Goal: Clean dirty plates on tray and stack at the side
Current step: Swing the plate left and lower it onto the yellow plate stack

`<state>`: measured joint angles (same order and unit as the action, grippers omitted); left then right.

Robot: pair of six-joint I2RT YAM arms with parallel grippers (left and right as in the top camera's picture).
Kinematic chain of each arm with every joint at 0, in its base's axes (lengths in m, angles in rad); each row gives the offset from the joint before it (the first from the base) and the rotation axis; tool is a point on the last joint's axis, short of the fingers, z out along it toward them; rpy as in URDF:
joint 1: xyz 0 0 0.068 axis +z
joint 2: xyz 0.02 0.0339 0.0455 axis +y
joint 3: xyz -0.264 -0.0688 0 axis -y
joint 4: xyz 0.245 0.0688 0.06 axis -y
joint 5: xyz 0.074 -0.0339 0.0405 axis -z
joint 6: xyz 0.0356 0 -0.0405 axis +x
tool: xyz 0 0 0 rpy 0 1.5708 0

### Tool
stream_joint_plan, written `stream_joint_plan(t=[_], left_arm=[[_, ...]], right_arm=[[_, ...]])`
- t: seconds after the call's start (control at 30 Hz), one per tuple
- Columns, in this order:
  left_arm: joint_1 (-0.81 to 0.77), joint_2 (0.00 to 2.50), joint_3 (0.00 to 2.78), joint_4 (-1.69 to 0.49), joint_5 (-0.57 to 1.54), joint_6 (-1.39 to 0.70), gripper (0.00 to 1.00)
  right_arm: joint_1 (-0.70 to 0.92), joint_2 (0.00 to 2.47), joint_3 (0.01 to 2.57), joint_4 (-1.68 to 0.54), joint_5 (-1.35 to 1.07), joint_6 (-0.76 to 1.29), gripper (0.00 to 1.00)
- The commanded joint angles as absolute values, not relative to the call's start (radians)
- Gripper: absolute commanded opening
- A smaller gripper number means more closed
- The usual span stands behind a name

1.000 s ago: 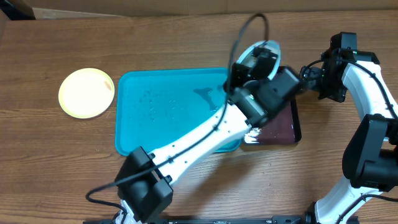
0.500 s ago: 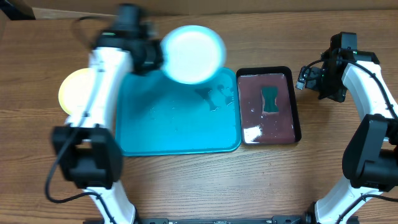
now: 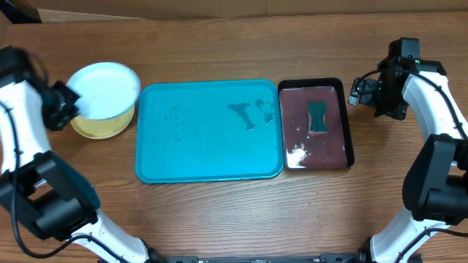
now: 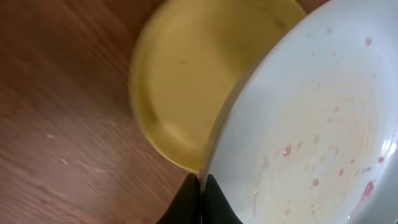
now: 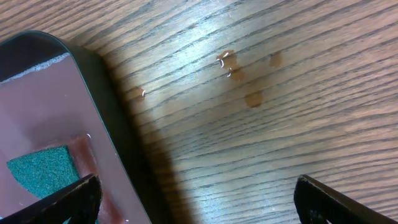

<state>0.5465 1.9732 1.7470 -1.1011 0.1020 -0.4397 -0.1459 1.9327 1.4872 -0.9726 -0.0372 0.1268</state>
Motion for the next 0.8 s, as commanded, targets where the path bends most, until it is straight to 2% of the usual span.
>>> stream_joint_plan(t=[0.0,0.23,0.3,0.37,0.4,0.43,0.47,0.5,0.6,0.77], left_arm=[[0.585,1.969,1.693,-1.058,0.054,-0.461,0.04],[0.590,1.969,1.581,-0.886,0.019,-0.473,0.04],[0.581,1.969,1.578,-0.864,0.019,-0.465,0.09],[0.570,1.969,1.579,-0.844,0.019,-0.436,0.24],[0.563,1.969,1.579,-0.839,0.018,-0.421,0.35],[0.558,1.969,1.579,-0.835,0.018,-0.411,0.54],[0.552,1.969,1.579,-0.835,0.019,-0.410,0.66],[0.545,1.969,1.580,-0.837,0.023,-0.403,0.73],[0.521,1.967,1.589,-0.844,0.113,-0.345,0.76],[0.426,1.967,1.602,-0.853,0.360,-0.175,0.74]], right_arm=[[-0.147,1.909,1.499,-0.971,-0.035,0.131,1.00],[-0.147,1.909,1.499,-0.971,-0.035,0.131,1.00],[-0.147,1.909,1.499,-0.971,-0.035,0.131,1.00],[-0.147,1.909,1.499,-0.971,-0.035,0.131,1.00],[-0.147,1.909,1.499,-0.971,-0.035,0.131,1.00],[-0.147,1.909,1.499,-0.971,-0.035,0.131,1.00],[-0.147,1.909,1.499,-0.970,-0.035,0.131,1.00],[-0.147,1.909,1.499,-0.970,-0.035,0.131,1.00],[-0.147,1.909,1.499,-0.971,-0.035,0.131,1.00],[-0.147,1.909,1.499,-0.971,-0.035,0.131,1.00]])
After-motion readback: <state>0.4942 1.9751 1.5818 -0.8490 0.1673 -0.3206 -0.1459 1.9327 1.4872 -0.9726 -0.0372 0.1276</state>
